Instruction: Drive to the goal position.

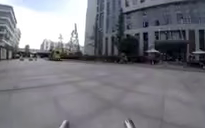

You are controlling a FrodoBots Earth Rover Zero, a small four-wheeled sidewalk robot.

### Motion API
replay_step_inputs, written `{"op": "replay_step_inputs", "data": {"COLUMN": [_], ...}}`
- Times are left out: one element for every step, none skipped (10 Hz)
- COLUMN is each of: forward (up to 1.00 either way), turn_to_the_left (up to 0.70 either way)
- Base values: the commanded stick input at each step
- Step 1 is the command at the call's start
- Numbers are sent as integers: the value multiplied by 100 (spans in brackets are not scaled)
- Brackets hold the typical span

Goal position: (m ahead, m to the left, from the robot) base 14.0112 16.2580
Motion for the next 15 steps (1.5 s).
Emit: {"op": "replay_step_inputs", "data": {"forward": [70,70,70,70,70,70,70,70,70,70,70,70,70,70,70], "turn_to_the_left": [0,-7,-14,-3,0,0,0,0,0,0,0,0,0,0,0]}}
